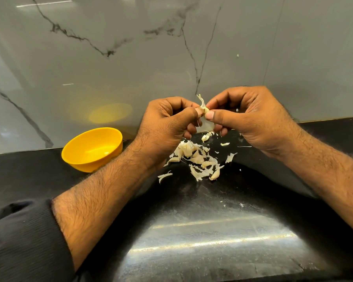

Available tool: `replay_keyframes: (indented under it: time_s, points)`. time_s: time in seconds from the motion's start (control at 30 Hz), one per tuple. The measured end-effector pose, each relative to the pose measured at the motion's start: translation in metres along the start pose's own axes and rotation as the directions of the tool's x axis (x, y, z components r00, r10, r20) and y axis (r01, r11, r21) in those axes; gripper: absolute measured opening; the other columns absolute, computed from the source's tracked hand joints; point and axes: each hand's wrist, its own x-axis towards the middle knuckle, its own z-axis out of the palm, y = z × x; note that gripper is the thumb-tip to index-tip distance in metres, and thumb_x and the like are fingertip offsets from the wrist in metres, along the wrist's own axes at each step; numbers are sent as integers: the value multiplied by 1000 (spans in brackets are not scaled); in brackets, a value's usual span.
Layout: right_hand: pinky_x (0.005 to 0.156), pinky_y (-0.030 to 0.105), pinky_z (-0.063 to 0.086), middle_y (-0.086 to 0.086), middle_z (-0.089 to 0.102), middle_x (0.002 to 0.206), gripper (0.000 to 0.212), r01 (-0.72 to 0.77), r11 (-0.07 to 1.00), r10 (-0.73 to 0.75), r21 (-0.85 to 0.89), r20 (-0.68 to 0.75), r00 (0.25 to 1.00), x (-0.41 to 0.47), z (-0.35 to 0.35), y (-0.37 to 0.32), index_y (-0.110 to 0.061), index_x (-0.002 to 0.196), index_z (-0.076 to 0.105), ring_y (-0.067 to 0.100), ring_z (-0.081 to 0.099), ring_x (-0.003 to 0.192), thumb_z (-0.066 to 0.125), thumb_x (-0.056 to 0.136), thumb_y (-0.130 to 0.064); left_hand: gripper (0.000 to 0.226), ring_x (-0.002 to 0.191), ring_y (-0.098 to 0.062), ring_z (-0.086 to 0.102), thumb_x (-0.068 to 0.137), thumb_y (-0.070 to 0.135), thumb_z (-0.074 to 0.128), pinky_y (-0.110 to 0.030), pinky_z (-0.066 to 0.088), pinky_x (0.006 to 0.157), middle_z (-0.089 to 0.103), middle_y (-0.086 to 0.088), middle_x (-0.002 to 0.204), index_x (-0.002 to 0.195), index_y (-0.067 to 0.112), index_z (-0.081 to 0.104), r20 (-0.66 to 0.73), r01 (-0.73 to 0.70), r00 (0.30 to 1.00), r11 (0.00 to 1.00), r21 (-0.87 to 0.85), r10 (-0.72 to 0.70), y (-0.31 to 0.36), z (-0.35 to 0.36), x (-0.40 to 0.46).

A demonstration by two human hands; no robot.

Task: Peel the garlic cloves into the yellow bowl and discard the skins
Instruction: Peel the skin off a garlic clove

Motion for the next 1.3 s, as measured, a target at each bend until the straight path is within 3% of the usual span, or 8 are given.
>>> replay_keyframes:
  time_s: [0.1,0.3,0.43,0.53,0.67,0.9,1.13,1.3]
  points:
    - [68,37,58,17,78,92,20,-64,984,68,167,-19,998,2,-2,1,-2,105,74,25,72,74,80,88,-10,10,60,-13,59,98,5,70,-24,50,54,70,-9,74,94,-2,74,-15,10,1000,997,80,-8,1,-5,1]
    - [71,30,56,13,70,92,26,-146,917,146,370,28,989,4,-7,3,-5,121,73,20,63,77,68,96,-5,9,64,0,68,83,16,89,-17,52,64,76,10,70,80,19,81,72,-65,997,858,509,32,4,-18,3]
    - [69,31,59,14,70,87,23,-201,924,179,325,98,979,2,-3,5,1,111,75,22,66,75,70,93,-12,17,59,7,63,82,27,91,-18,48,63,68,28,62,76,32,76,211,-123,977,693,711,-43,10,-19,4]
    - [63,33,61,16,72,81,25,-240,932,222,271,95,970,2,0,6,3,102,72,24,69,68,73,88,-17,10,60,16,56,91,26,82,-13,36,61,60,30,57,95,35,81,275,-175,957,564,807,-97,14,-19,3]
    - [58,27,55,8,68,74,24,-279,945,270,173,70,960,3,-1,7,-3,93,69,17,60,62,74,88,-26,14,70,9,54,93,30,80,-15,37,66,62,24,82,105,35,82,310,-235,946,468,852,-90,15,-24,4]
    - [72,33,62,15,73,84,14,-281,948,266,148,115,957,3,-2,10,2,99,74,26,70,76,75,86,7,29,73,8,59,91,51,79,-18,49,70,70,19,87,115,34,75,234,-196,972,514,835,-10,17,-30,8]
    - [60,29,61,17,74,82,25,-313,935,295,169,121,948,3,1,8,5,101,75,19,67,64,77,83,-13,34,75,6,62,92,54,76,-21,53,72,69,17,87,118,33,75,240,-183,970,523,832,-42,15,-28,8]
    - [74,31,66,22,78,94,17,-358,904,337,234,129,933,3,-1,11,6,105,75,25,76,80,68,90,7,30,79,5,63,94,52,74,-22,55,73,69,17,89,118,34,74,226,-179,974,517,837,-29,15,-31,10]
